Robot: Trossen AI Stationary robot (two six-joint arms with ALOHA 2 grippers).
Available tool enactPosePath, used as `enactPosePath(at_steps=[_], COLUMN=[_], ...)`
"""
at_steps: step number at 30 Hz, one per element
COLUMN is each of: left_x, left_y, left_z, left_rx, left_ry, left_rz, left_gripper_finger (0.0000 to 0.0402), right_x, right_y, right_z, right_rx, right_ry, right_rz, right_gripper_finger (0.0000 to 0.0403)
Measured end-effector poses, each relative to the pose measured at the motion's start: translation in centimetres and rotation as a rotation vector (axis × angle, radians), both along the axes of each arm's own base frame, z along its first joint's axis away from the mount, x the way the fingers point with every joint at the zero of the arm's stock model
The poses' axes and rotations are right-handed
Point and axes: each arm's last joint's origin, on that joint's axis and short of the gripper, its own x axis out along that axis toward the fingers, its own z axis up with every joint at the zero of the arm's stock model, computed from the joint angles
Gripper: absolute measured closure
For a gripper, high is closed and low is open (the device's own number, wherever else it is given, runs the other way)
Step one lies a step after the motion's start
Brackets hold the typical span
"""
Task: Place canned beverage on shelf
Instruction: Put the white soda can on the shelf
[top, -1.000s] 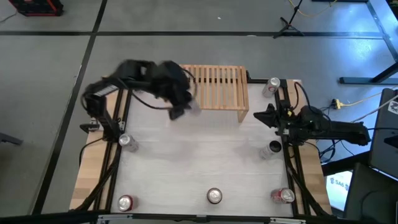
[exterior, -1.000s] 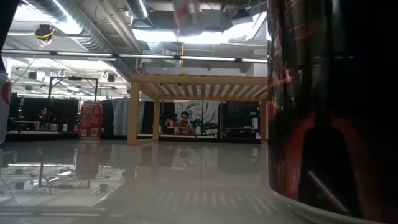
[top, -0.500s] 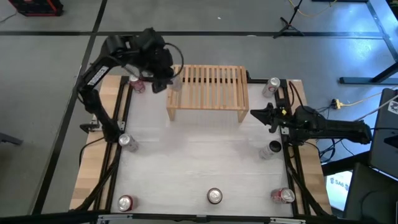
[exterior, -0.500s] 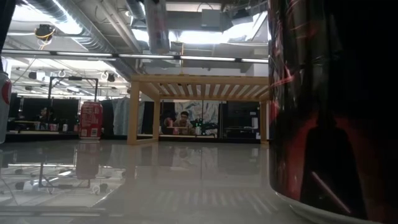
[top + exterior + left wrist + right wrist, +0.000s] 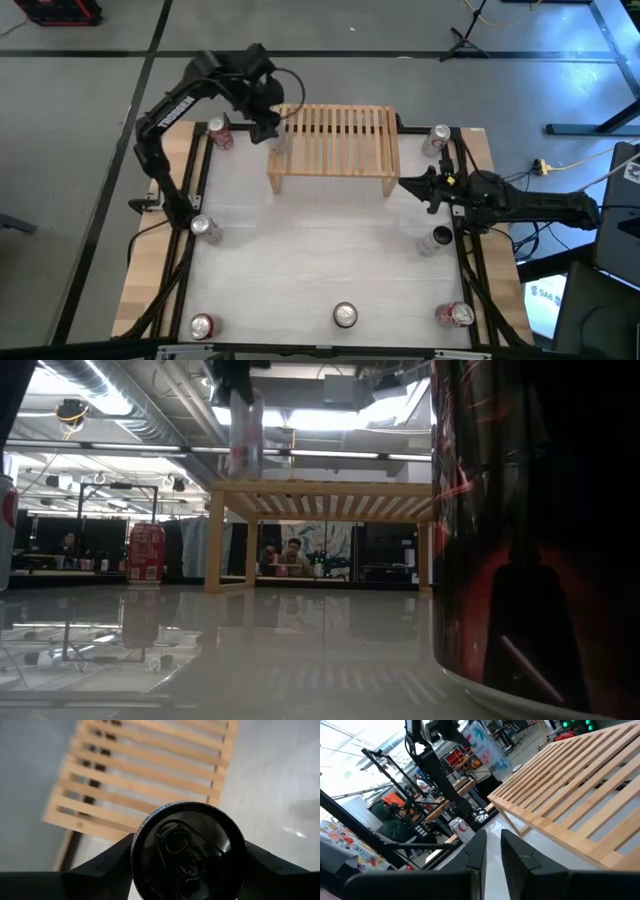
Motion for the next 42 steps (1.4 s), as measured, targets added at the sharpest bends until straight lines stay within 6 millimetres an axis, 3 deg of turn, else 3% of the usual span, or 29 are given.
enactPosePath(at_steps=[4,18,33,42], left_x=[0.3,0.8,0.4,0.8], left_y=[0.1,-0.3,2.3,2.6], left_z=[-0.9,-0.8,-1.6,-1.9], left_rx=[-0.031,0.068,0.025,0.036], left_ry=[0.024,0.02,-0.026,-0.017], left_rz=[-0.004,-0.191,-0.19,-0.192], left_gripper_finger=[0.0157,0.0157,0.0157,0.0148], right_x=[0.0,0.0,0.0,0.0], right_y=[0.0,0.0,0.0,0.0], right_z=[0.0,0.0,0.0,0.0], right_rx=[0.0,0.025,0.058,0.058], right_ry=[-0.001,-0.006,-0.012,-0.01], right_rz=[0.0,0.003,0.011,0.012], right_gripper_finger=[0.0356,0.0356,0.0356,0.0356])
